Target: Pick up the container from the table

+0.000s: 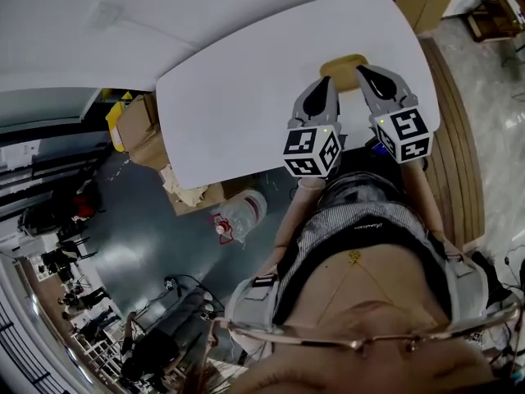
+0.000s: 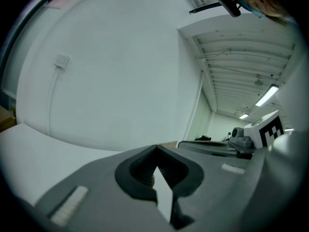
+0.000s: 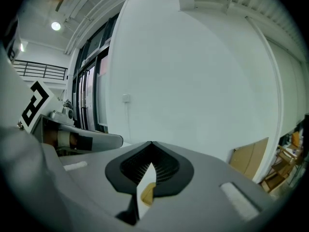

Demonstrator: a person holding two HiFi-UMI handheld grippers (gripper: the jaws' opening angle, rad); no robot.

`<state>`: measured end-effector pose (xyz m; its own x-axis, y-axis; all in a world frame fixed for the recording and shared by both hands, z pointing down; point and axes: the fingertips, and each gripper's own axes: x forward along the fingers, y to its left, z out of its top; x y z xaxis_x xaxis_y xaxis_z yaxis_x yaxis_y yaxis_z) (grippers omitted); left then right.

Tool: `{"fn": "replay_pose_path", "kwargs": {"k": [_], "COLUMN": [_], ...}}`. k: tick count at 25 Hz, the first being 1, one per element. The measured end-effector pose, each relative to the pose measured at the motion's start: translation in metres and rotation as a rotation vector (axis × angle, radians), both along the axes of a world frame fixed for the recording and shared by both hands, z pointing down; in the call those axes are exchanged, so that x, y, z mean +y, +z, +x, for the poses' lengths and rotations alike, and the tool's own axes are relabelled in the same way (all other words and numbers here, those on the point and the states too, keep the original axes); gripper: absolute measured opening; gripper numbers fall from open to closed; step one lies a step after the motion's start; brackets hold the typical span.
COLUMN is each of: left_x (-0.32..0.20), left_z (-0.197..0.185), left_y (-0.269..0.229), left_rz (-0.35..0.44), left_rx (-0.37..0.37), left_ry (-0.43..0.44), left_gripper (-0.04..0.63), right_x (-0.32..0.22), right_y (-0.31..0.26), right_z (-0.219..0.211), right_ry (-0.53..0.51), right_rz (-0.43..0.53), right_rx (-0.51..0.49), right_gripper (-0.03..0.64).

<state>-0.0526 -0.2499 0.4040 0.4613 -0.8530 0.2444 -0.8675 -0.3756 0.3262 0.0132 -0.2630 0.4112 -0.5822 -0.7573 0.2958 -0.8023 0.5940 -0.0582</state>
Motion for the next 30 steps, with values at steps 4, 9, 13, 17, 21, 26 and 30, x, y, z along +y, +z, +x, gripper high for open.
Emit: {"fn": "replay_pose_path", "kwargs": {"k": [4,9,13,17,21,26,30], "left_x": [-0.012,-0.023,-0.028,-0.036,-0.038,-0.045,-0.052], "left_z": [0.004,0.019,0.036,0.045,0.044,0.032,0.021], "left_y": [0.005,0.005,0.005,0.005,0.009,0.011,0.012], "left_rz": [-0.014,-0.010,0.003,0.023,0.019,0.011,0.006], "left_rx": [-0.005,-0.004,-0.021,-0.044,-0.031,-0.036,-0.044], "left_ry": [-0.029,-0.058,-0.067,-0.087,-0.109,-0.128,-0.123], "left_gripper": [0.000,0.000,0.000,0.000,0.000,0.000,0.000], "right_x": [-0.014,-0.024,-0.029,-0.037,-0.043,-0.052,-0.056], "right_y": [0.001,0.006,0.010,0.015,0.019,0.023,0.024], "right_z": [0.017,0.039,0.055,0.064,0.066,0.060,0.053], "right_ry": [-0.015,-0.025,-0.039,-0.061,-0.073,-0.082,-0.067], "right_rz": [-0.007,-0.019,-0.025,-0.030,-0.039,-0.049,-0.053], "right_rx": [0.000,0.004,0.004,0.002,-0.004,-0.002,-0.006], "right_gripper": [0.026,0.026,0.026,0.026,0.026,0.026,0.026]}}
